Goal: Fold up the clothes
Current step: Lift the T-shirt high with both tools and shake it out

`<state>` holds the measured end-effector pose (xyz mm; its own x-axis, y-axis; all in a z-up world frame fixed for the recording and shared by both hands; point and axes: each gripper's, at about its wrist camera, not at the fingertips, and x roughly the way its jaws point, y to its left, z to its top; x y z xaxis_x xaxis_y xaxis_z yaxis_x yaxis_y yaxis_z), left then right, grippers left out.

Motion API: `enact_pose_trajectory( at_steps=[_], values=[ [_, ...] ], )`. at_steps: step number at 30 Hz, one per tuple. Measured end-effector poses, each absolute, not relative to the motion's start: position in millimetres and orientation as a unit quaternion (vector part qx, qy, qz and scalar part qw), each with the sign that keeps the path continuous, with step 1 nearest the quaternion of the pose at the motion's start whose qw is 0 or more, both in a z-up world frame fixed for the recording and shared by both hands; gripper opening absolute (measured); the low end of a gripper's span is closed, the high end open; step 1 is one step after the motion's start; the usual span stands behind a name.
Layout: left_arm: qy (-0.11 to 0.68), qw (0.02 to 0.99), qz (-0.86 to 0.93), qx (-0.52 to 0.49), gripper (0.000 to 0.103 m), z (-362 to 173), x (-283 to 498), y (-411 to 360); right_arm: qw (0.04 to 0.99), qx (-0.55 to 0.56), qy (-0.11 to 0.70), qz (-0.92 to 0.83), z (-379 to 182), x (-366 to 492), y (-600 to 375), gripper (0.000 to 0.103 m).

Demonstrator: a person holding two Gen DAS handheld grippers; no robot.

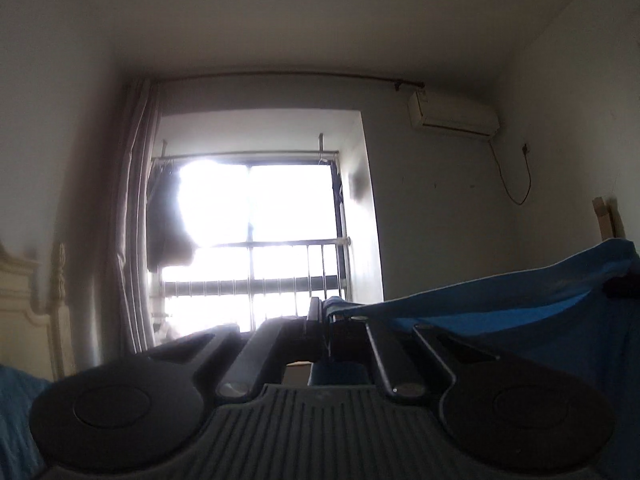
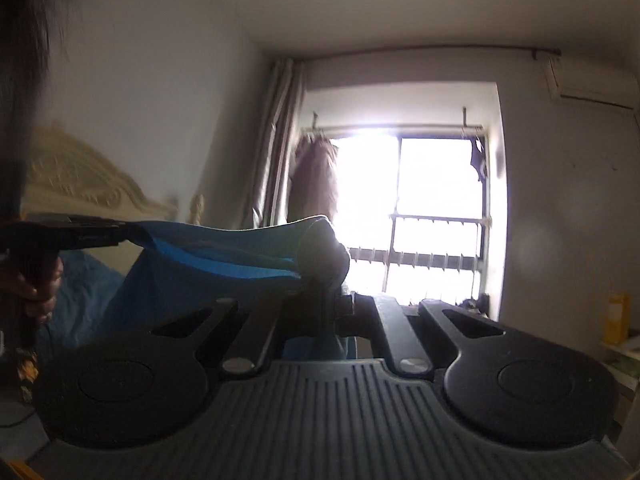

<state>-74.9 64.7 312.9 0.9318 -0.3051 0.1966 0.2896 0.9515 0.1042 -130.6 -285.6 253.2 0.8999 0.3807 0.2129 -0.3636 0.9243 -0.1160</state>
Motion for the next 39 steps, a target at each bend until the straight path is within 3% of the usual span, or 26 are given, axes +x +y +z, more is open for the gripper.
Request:
enact_pose_trajectory(
  at_steps=[7,12,16,25,33,39],
  values=[
    [-0.151,0.972,-0.179,0.018,0.004,369.7,-127.4,71.0,0.956,0.014,-0.163,0.246,308.3,-167.3,-304.6,0.004],
    [-0.116,0.973,-0.199,0.006,0.004,366.4,-127.2,68.7,0.950,0.042,-0.139,0.277,317.2,-168.0,-310.3,0.004],
    [-0.051,0.975,-0.218,-0.013,0.004,318.1,-94.2,67.1,0.955,0.057,-0.083,0.279,291.6,-145.5,-311.2,0.004],
    [0.139,0.972,-0.187,-0.018,0.005,164.8,31.8,37.3,0.974,0.063,0.100,0.193,179.1,-16.7,-311.9,0.004],
    [0.195,0.965,-0.169,0.056,0.005,92.7,125.2,-10.9,0.976,0.026,0.182,0.120,108.0,86.2,-306.0,0.004],
    [0.230,0.956,-0.159,0.088,0.006,38.9,171.2,-51.5,0.968,0.030,0.233,0.090,42.1,98.6,-306.7,0.004]
  ],
)
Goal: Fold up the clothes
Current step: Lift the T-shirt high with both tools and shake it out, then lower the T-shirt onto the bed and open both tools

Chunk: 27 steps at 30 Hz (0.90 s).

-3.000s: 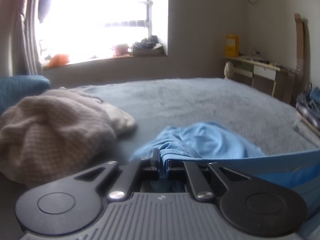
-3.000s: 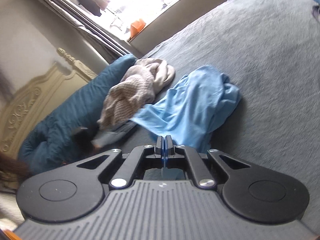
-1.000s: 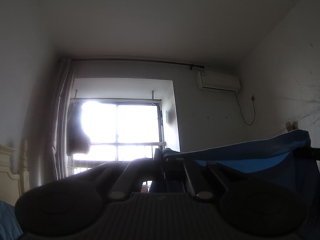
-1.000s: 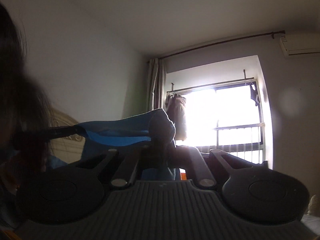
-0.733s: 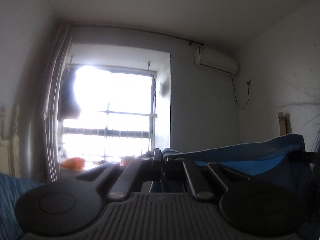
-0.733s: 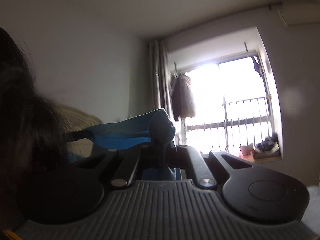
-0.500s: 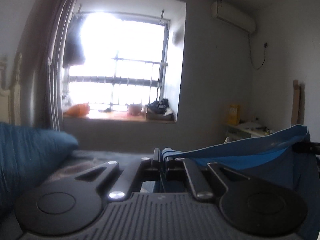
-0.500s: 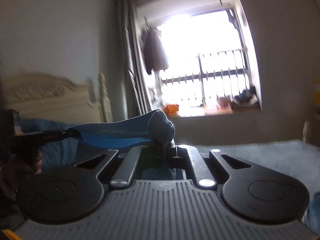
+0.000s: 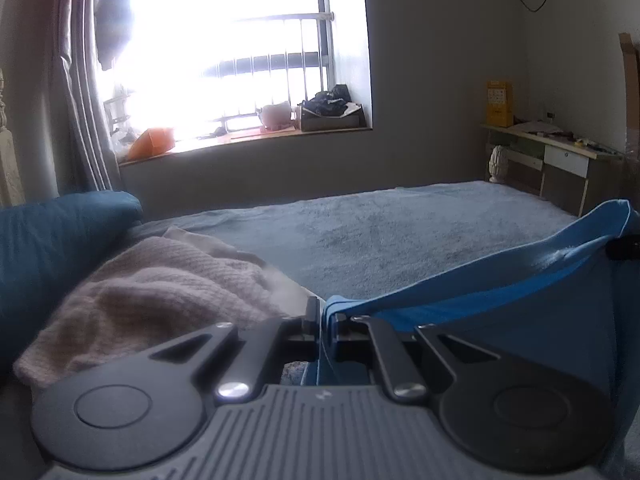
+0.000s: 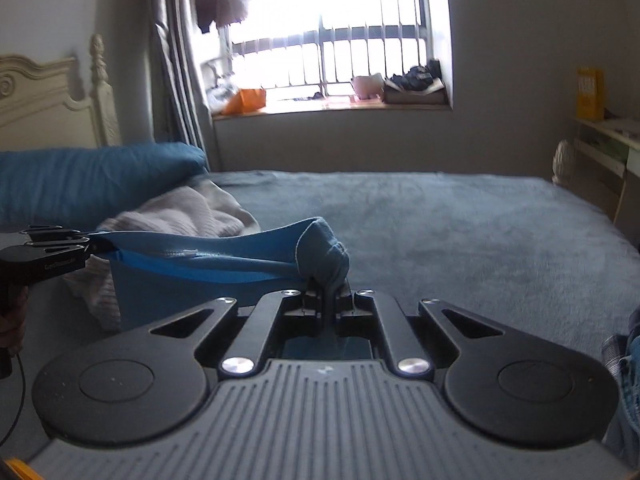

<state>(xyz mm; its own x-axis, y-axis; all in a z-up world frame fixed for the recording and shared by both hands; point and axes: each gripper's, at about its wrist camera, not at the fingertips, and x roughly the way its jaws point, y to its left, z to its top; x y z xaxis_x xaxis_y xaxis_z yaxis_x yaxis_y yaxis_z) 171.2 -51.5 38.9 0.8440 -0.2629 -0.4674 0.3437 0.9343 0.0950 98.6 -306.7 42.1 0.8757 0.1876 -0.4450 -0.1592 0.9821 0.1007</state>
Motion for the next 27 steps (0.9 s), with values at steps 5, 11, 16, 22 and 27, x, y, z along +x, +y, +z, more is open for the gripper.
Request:
enact_pose_trajectory(
  at_steps=[5,11,16,22,27],
  values=[
    [0.255,0.948,-0.147,0.118,0.019,-0.3,199.9,-76.8,0.960,0.041,0.267,0.074,5.4,136.0,-314.0,0.004],
    [0.367,0.909,-0.131,0.147,0.068,-83.8,237.4,-96.3,0.908,0.117,0.400,0.043,-80.4,196.0,-336.5,0.061],
    [0.392,0.904,-0.127,0.118,0.074,-103.0,232.6,-83.8,0.879,0.176,0.441,0.028,-117.7,194.4,-359.1,0.066],
    [0.379,0.914,-0.138,0.049,0.082,-67.7,217.6,-52.6,0.892,0.187,0.405,0.065,-82.7,155.0,-372.8,0.068],
    [0.371,0.917,-0.145,0.025,0.083,-34.7,193.4,-19.6,0.897,0.168,0.387,0.133,-48.7,104.5,-361.1,0.069]
  ],
)
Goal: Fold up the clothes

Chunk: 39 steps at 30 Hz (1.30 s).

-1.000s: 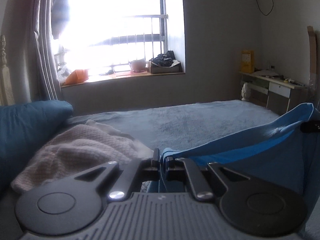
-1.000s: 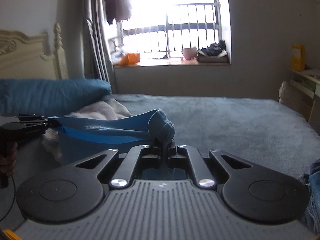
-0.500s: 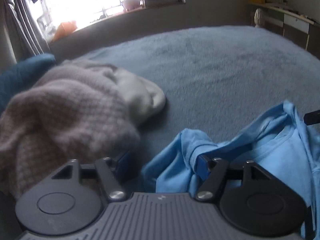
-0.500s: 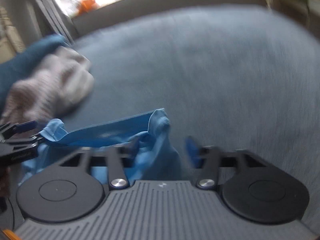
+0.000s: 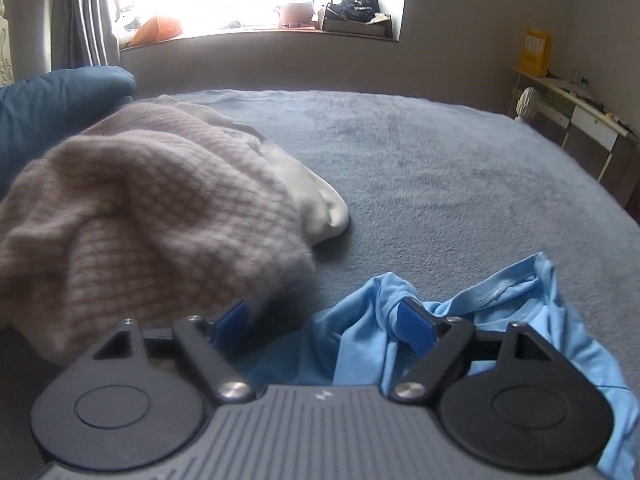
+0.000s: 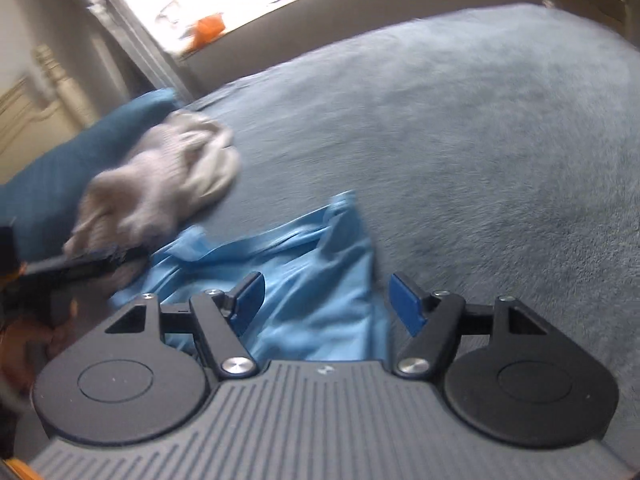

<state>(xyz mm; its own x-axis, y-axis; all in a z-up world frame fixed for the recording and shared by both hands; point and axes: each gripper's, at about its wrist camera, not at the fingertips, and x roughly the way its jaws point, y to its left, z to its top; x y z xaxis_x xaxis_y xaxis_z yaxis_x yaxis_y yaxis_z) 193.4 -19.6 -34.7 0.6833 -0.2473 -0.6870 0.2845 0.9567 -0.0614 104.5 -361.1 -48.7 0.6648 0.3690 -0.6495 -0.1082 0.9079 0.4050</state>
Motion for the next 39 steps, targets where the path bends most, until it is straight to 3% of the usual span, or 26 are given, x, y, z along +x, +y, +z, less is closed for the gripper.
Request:
enact_pose_trajectory(
  at_steps=[8,16,19,23,27,28,30,31,32,39],
  values=[
    [0.377,0.921,-0.098,0.006,0.083,-7.5,158.5,63.4,0.872,0.104,0.383,0.287,3.9,23.1,-317.0,0.069],
    [0.430,0.891,-0.139,0.047,0.073,-51.0,141.2,75.2,0.825,0.083,0.418,0.371,41.7,-28.8,-281.0,0.068],
    [0.436,0.881,-0.157,0.091,0.065,-74.7,132.7,56.6,0.842,0.038,0.424,0.332,25.5,-34.9,-267.3,0.066],
    [0.450,0.871,-0.175,0.092,0.057,-96.5,120.9,42.7,0.853,-0.029,0.440,0.278,-13.5,-27.2,-248.5,0.056],
    [0.437,0.877,-0.166,0.111,0.055,-105.3,110.8,37.0,0.856,-0.084,0.439,0.260,-47.9,-15.5,-231.8,0.053],
    [0.434,0.878,-0.164,0.113,0.053,-105.8,110.0,37.3,0.851,-0.093,0.446,0.259,-58.0,-11.3,-228.0,0.050],
    [0.433,0.880,-0.161,0.112,0.052,-106.5,109.7,38.6,0.841,-0.108,0.467,0.251,-78.2,-2.9,-223.5,0.032],
    [0.432,0.880,-0.160,0.112,0.050,-107.0,109.7,39.4,0.837,-0.108,0.480,0.242,-86.0,0.8,-224.1,0.012],
    [0.431,0.881,-0.159,0.112,0.049,-107.3,109.3,40.6,0.833,-0.106,0.490,0.232,-92.7,4.2,-225.4,0.004],
    [0.415,0.887,-0.162,0.123,0.047,-108.5,110.8,41.2,0.905,-0.035,0.415,0.089,-39.5,13.8,-303.4,0.000]
  ],
)
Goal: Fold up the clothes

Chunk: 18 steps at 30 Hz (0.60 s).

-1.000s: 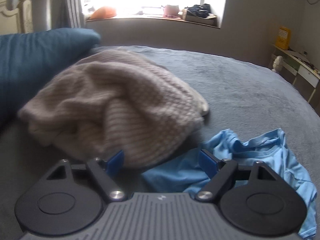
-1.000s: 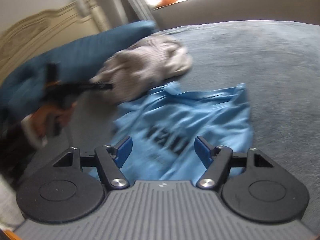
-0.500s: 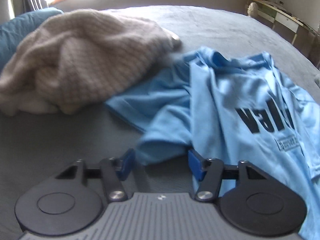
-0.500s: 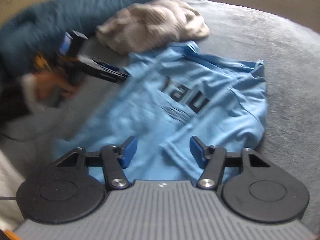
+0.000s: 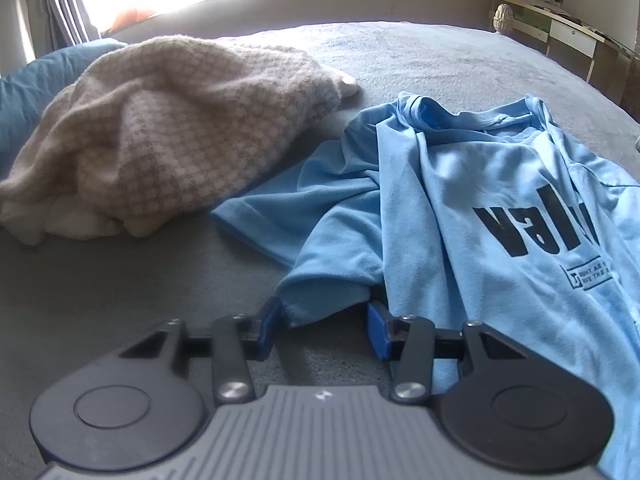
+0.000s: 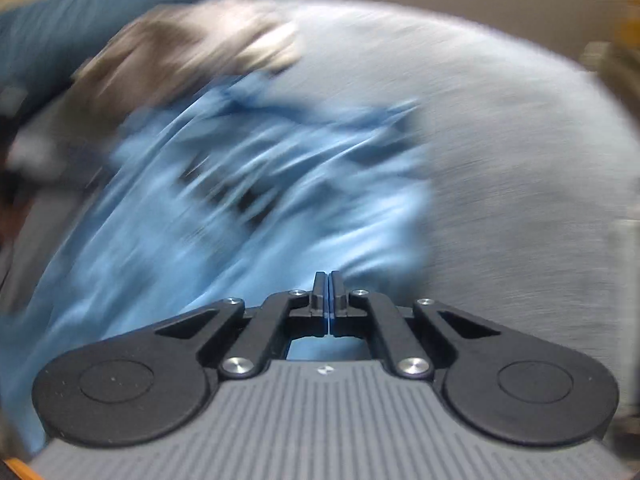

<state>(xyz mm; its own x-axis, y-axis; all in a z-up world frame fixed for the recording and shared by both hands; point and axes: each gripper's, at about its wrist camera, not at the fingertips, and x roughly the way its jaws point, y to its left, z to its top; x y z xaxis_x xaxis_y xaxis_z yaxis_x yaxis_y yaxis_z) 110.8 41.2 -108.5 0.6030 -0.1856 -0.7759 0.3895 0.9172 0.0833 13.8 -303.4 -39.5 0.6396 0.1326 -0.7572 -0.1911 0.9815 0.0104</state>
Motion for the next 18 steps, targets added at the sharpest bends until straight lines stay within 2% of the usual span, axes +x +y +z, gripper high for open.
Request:
enact_pose_trajectory(
  at_steps=[3,4,6,7,8,9,10,11,13,15,16,17,18],
  values=[
    [0.410,0.889,-0.161,0.124,0.048,-110.5,110.8,39.9,0.913,-0.003,0.403,0.069,-24.3,13.7,-332.8,0.000],
    [0.408,0.890,-0.160,0.125,0.048,-110.9,110.6,39.5,0.913,0.005,0.401,0.074,-21.0,12.0,-337.8,0.003],
    [0.406,0.891,-0.159,0.125,0.049,-111.7,110.8,39.2,0.908,-0.001,0.397,0.133,-22.9,3.7,-320.9,0.004],
    [0.406,0.891,-0.159,0.125,0.049,-112.1,111.0,39.1,0.900,-0.015,0.403,0.167,-28.9,1.5,-305.4,0.009],
    [0.406,0.892,-0.158,0.125,0.049,-112.4,111.2,38.9,0.889,-0.035,0.411,0.197,-36.3,0.6,-288.5,0.027],
    [0.406,0.892,-0.156,0.125,0.049,-112.0,111.2,38.5,0.879,-0.055,0.422,0.216,-46.0,-0.9,-273.4,0.038],
    [0.406,0.892,-0.155,0.126,0.049,-111.7,111.0,38.1,0.867,-0.074,0.432,0.236,-55.6,-2.5,-258.3,0.055],
    [0.406,0.892,-0.155,0.128,0.049,-111.6,110.7,37.9,0.855,-0.094,0.442,0.255,-65.3,-4.0,-243.2,0.057],
    [0.405,0.892,-0.154,0.129,0.049,-111.6,110.1,37.9,0.830,-0.133,0.459,0.288,-84.6,-7.1,-214.5,0.057],
    [0.404,0.892,-0.154,0.128,0.049,-111.7,109.9,38.4,0.824,-0.172,0.469,0.269,-102.3,-10.0,-205.0,0.048],
    [0.404,0.893,-0.154,0.127,0.049,-111.9,109.8,38.6,0.828,-0.159,0.467,0.268,-103.5,-8.8,-211.7,0.036],
    [0.403,0.893,-0.154,0.127,0.049,-112.0,109.6,38.6,0.833,-0.133,0.467,0.264,-99.8,-5.6,-221.9,0.014],
    [0.402,0.893,-0.155,0.126,0.049,-112.3,109.6,39.0,0.837,-0.102,0.470,0.259,-94.1,-0.9,-235.3,0.008]
  ],
)
